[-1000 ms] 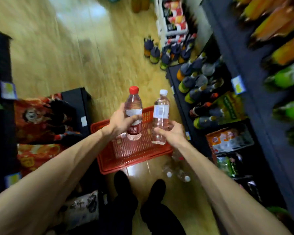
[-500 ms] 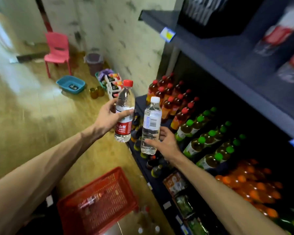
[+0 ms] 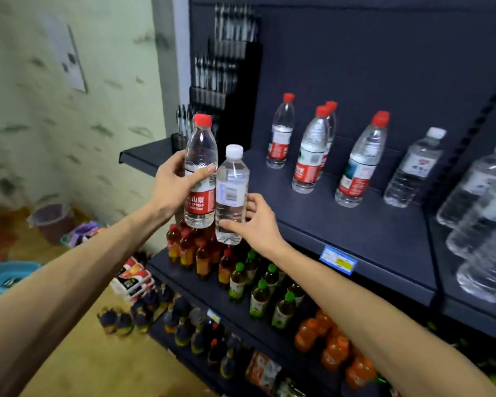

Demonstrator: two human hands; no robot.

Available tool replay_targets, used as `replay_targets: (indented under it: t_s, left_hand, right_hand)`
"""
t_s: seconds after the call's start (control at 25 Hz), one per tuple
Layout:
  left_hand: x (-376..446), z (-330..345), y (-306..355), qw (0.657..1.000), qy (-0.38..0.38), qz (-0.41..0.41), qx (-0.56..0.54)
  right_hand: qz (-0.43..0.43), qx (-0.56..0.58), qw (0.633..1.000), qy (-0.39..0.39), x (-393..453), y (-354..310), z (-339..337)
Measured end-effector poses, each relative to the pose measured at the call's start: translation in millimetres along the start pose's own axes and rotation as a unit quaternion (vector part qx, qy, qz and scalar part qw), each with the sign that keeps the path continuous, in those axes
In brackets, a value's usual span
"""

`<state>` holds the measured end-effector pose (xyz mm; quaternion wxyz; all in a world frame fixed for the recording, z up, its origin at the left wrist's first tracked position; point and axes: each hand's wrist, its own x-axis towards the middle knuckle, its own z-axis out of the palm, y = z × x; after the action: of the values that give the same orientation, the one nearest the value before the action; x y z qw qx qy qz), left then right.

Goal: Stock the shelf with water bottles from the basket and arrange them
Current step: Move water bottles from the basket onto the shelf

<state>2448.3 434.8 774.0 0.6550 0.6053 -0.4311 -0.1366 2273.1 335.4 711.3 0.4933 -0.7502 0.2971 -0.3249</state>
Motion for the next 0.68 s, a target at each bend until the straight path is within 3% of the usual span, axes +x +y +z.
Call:
replay_targets:
  t_s: [0.28,0.4,0.68]
  left_hand:
    - [19,55,37,0.996,-0.077,0.047,-0.023]
    - [15,94,46,0.992,-0.107,0.055,-0.048]
    - [2,178,55,0.979,-0.172,0.057,-0.090]
  right_hand:
    - [0.006,0.002,0.988,0.156,10,-23,-67]
    - [0.010,-0.047,0.972,0.231,-7,-21,-106]
    - [0.100,-0.282,0.876,0.378,-75,-6,-197]
